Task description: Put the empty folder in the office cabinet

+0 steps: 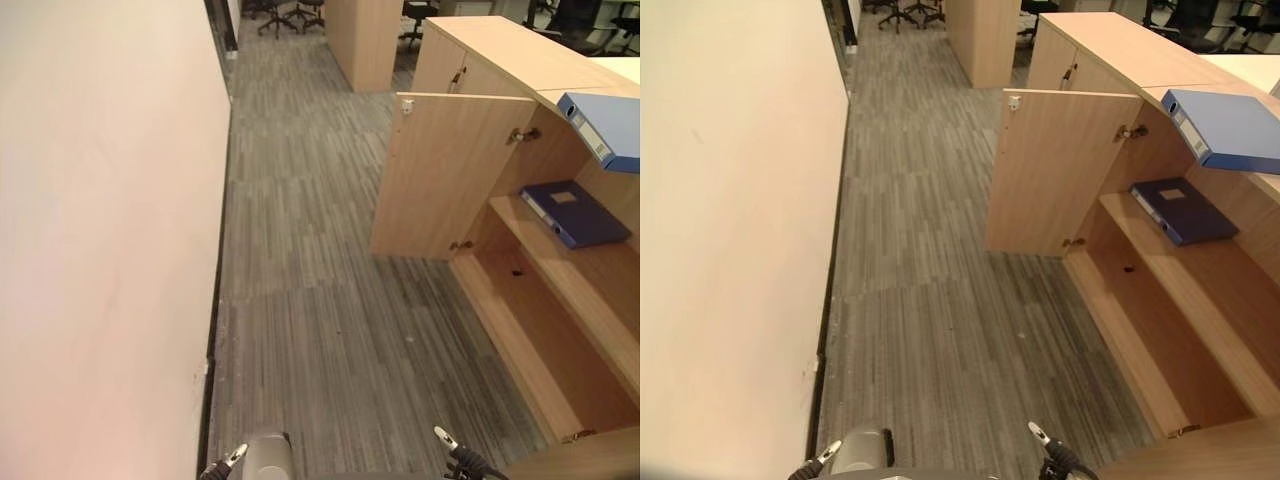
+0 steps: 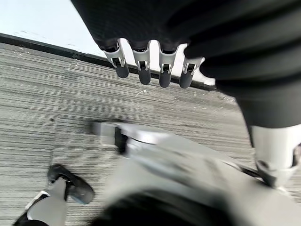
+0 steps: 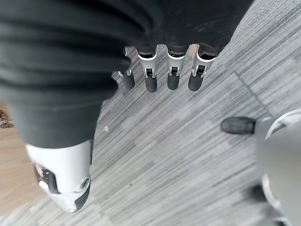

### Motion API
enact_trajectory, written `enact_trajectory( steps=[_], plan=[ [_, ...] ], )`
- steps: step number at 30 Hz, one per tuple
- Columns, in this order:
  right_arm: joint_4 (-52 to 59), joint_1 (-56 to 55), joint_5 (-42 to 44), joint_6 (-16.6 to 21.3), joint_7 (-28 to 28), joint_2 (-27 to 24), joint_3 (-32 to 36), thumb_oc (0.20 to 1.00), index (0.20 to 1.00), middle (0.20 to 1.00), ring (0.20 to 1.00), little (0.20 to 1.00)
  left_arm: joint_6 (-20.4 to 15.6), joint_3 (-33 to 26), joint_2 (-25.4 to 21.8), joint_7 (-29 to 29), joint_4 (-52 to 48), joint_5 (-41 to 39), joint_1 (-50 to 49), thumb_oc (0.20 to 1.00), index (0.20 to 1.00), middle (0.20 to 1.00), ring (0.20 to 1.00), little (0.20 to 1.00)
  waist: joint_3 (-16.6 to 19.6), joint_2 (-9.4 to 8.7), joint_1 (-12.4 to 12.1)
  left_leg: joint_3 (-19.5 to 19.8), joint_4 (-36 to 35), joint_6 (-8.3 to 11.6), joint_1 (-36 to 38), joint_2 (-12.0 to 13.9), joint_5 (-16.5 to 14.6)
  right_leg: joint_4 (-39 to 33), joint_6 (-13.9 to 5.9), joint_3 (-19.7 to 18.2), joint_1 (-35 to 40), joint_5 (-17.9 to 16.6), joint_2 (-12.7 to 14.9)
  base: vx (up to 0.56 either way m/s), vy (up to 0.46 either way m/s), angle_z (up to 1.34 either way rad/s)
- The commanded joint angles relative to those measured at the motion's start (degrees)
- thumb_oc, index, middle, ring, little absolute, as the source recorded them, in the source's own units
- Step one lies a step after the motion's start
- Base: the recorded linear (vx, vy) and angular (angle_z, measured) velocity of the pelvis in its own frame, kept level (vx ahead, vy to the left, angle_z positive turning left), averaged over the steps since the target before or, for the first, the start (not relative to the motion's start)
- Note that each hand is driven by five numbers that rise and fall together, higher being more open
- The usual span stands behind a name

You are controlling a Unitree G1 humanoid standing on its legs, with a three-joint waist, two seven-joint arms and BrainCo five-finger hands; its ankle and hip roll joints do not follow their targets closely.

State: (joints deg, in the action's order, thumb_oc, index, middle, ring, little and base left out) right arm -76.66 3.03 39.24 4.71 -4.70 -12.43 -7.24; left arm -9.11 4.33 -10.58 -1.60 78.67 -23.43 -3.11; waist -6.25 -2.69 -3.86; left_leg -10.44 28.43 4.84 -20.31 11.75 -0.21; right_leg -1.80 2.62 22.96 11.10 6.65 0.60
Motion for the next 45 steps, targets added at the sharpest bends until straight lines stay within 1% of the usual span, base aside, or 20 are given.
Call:
enact_trajectory(
  steps=[1,2,4,9,14,15,16,20,21,22,25,27,28,30,31,33,36,39,44,45],
  plan=[
    [-0.13,-0.75,-1.06,1.12,-0.31,-1.91,1.12,1.000,1.000,1.000,1.000,1.000,-0.90,1.56,1.25,-0.18,0.60,-1.40,-0.30,1.000,1.000,1.000,1.000,1.000,0.05,1.82,-2.50,3.49,-17.56,0.82,6.22,-0.09,6.89,3.35,-5.27,-0.72,-1.56,-0.89,5.58,0.30,0.197,-0.35],
    [-0.38,-0.88,-1.16,1.10,-0.23,-1.90,1.24,1.000,1.000,1.000,1.000,1.000,-0.95,1.67,1.30,-0.20,0.74,-1.51,-0.22,1.000,1.000,1.000,1.000,1.000,0.04,2.02,-2.56,4.53,-20.87,2.00,5.88,0.33,7.56,3.02,-5.89,-1.63,-0.03,0.05,5.66,0.24,0.196,-0.24],
    [-0.57,-1.49,-1.67,1.27,-0.50,-1.49,1.80,1.000,1.000,1.000,1.000,1.000,-1.01,1.18,1.73,0.07,1.84,-1.92,-0.32,1.000,1.000,1.000,1.000,1.000,1.10,3.56,-2.70,5.38,-28.75,2.13,9.30,0.24,10.50,2.94,-7.23,-2.30,1.22,-0.18,6.32,0.30,0.233,-0.17],
    [-0.99,-2.07,-1.78,1.08,-0.82,-0.91,2.32,1.000,1.000,1.000,1.000,1.000,-1.37,1.09,1.70,0.05,2.06,-1.18,-0.57,1.000,1.000,1.000,1.000,1.000,3.44,3.34,-2.46,4.54,-30.82,1.47,12.63,-2.71,9.94,2.53,-8.90,-2.78,1.72,-1.93,8.93,0.25,0.221,-0.24],
    [-0.88,-1.98,-2.76,0.92,-0.94,-0.14,2.95,1.000,1.000,1.000,1.000,1.000,-1.68,0.89,1.18,-0.15,1.76,-0.44,-0.01,1.000,1.000,1.000,1.000,1.000,5.47,2.22,-2.63,1.61,-31.79,-2.64,17.35,-10.04,5.59,6.61,-13.27,-3.13,0.71,-10.33,17.37,0.22,0.275,-0.01],
    [-0.88,-1.98,-2.76,0.92,-0.94,-0.14,2.95,1.000,1.000,1.000,1.000,1.000,-1.68,0.89,1.18,-0.15,1.76,-0.44,-0.01,1.000,1.000,1.000,1.000,1.000,5.47,2.21,-2.64,1.59,-31.80,-2.64,17.35,-10.06,5.58,6.62,-13.28,-3.15,0.71,-10.33,17.38,0.19,0.279,0.07],
    [-0.92,-1.97,-3.16,0.89,-1.01,-0.06,3.40,1.000,1.000,1.000,1.000,1.000,-1.67,0.87,1.24,-0.10,1.64,0.04,-0.01,1.000,1.000,1.000,1.000,1.000,5.97,2.25,-2.71,1.32,-32.25,-4.09,19.05,-12.53,4.13,8.69,-13.96,-2.79,0.32,-13.26,20.09,0.12,0.189,0.09],
    [-0.78,-1.78,-3.53,1.09,-0.87,-0.40,4.26,1.000,1.000,1.000,1.000,1.000,-1.53,1.25,1.29,0.02,1.67,1.15,0.12,1.000,1.000,1.000,1.000,1.000,6.06,2.17,-2.70,0.87,-32.71,-6.24,21.16,-15.96,1.97,14.30,-14.93,-1.94,-1.01,-18.81,24.63,0.13,0.233,0.02],
    [-0.78,-1.78,-3.53,1.09,-0.87,-0.40,4.26,1.000,1.000,1.000,1.000,1.000,-1.53,1.25,1.29,0.02,1.67,1.15,0.12,1.000,1.000,1.000,1.000,1.000,6.06,2.17,-2.71,0.87,-32.71,-6.24,21.16,-15.97,1.97,14.30,-14.93,-1.95,-1.02,-18.80,24.64,0.23,0.342,0.07],
    [-0.06,-1.67,-3.70,1.12,-0.74,-0.53,4.61,1.000,1.000,1.000,1.000,1.000,-1.11,1.34,0.95,0.16,1.65,1.89,0.26,1.000,1.000,1.000,1.000,1.000,5.33,2.25,-2.46,1.22,-33.08,-8.11,23.99,-18.26,-0.91,21.74,-15.97,-1.27,-2.53,-23.75,28.44,0.22,0.306,0.03],
    [0.36,-1.48,-4.23,1.02,-0.76,-0.27,4.30,1.000,1.000,1.000,1.000,1.000,-0.43,0.91,0.43,0.45,1.76,2.33,0.07,1.000,1.000,1.000,1.000,1.000,4.58,2.72,-2.27,-0.47,-33.41,-8.69,26.28,-17.59,-2.73,26.17,-15.84,3.63,-4.59,-22.00,29.79,0.19,0.191,0.02],
    [0.60,-1.30,-4.40,0.98,-0.77,-0.22,3.99,1.000,1.000,1.000,1.000,1.000,-0.27,0.53,0.21,0.46,1.80,2.20,0.04,1.000,1.000,1.000,1.000,1.000,4.09,2.98,-2.24,-1.37,-33.43,-8.49,26.65,-16.78,-3.02,26.42,-15.46,5.66,-5.70,-20.16,29.13,0.10,0.024,-0.20],
    [0.97,-0.48,-4.74,0.96,-1.00,-0.27,3.46,1.000,1.000,1.000,1.000,1.000,-0.14,0.02,0.05,0.58,1.83,1.60,-0.20,1.000,1.000,1.000,1.000,1.000,2.80,3.53,-2.02,-2.22,-33.43,-7.97,26.97,-15.41,-2.89,24.92,-15.10,8.99,-9.33,-16.94,26.04,0.10,-0.031,-0.37],
    [1.05,0.74,-4.68,1.08,-0.92,-0.28,2.46,1.000,1.000,1.000,1.000,1.000,0.02,-0.13,0.34,0.67,1.89,1.40,-0.41,1.000,1.000,1.000,1.000,1.000,1.73,3.90,-1.88,-3.03,-33.43,-7.23,28.01,-14.44,-3.25,20.34,-15.02,12.40,-12.51,-15.39,21.79,0.16,-0.130,-0.59],
    [0.89,1.46,-4.12,1.23,-0.95,-0.09,1.41,1.000,1.000,1.000,1.000,1.000,0.11,-0.12,0.50,0.81,1.88,1.58,-0.65,1.000,1.000,1.000,1.000,1.000,1.10,3.64,-1.48,-3.38,-33.43,-6.26,29.54,-13.61,-3.71,13.03,-14.25,13.64,-14.67,-15.57,16.59,0.21,-0.233,-0.44],
    [0.71,1.68,-2.91,1.35,-0.92,0.00,1.07,1.000,1.000,1.000,1.000,1.000,0.09,-0.09,0.51,1.06,1.86,2.32,-0.83,1.000,1.000,1.000,1.000,1.000,0.71,3.01,-0.75,-3.00,-33.43,-5.51,31.04,-13.50,-4.47,6.57,-14.39,12.65,-17.32,-17.47,12.87,0.19,-0.195,-0.09],
    [0.44,1.32,-2.14,1.30,-0.96,0.27,1.38,1.000,1.000,1.000,1.000,1.000,0.09,-0.19,0.44,1.31,1.98,3.19,-0.40,1.000,1.000,1.000,1.000,1.000,0.70,2.72,0.33,-2.45,-33.43,-4.67,32.57,-13.11,-5.74,1.66,-14.36,11.84,-18.88,-19.03,10.78,0.27,-0.217,-0.01],
    [-0.16,0.07,-1.84,1.40,-0.68,0.33,1.86,1.000,1.000,1.000,1.000,1.000,0.22,-0.52,0.60,1.20,2.51,4.00,-0.23,1.000,1.000,1.000,1.000,1.000,2.30,2.46,0.73,-3.15,-33.43,-4.00,33.57,-12.25,-6.88,-1.07,-12.62,14.11,-15.56,-17.51,9.48,0.27,-0.193,0.06],
    [-0.03,-0.28,-0.27,1.93,-0.14,-0.14,2.15,1.000,1.000,1.000,1.000,1.000,-0.12,-0.12,1.11,0.60,1.85,2.34,0.91,1.000,1.000,1.000,1.000,1.000,3.11,3.23,1.86,-3.19,-29.46,-2.07,34.13,-8.50,-6.42,2.75,-10.31,12.27,-14.98,-13.79,8.26,0.23,-0.176,0.06],
    [0.63,-0.03,0.39,2.04,0.01,-0.38,2.40,1.000,1.000,1.000,1.000,1.000,-0.54,0.62,1.36,0.17,0.97,0.87,1.84,1.000,1.000,1.000,1.000,1.000,3.17,3.19,2.61,-3.81,-24.95,-0.58,33.65,-6.20,-5.25,4.65,-9.06,11.89,-14.27,-11.64,7.88,0.21,-0.206,-0.14]
  ],
)
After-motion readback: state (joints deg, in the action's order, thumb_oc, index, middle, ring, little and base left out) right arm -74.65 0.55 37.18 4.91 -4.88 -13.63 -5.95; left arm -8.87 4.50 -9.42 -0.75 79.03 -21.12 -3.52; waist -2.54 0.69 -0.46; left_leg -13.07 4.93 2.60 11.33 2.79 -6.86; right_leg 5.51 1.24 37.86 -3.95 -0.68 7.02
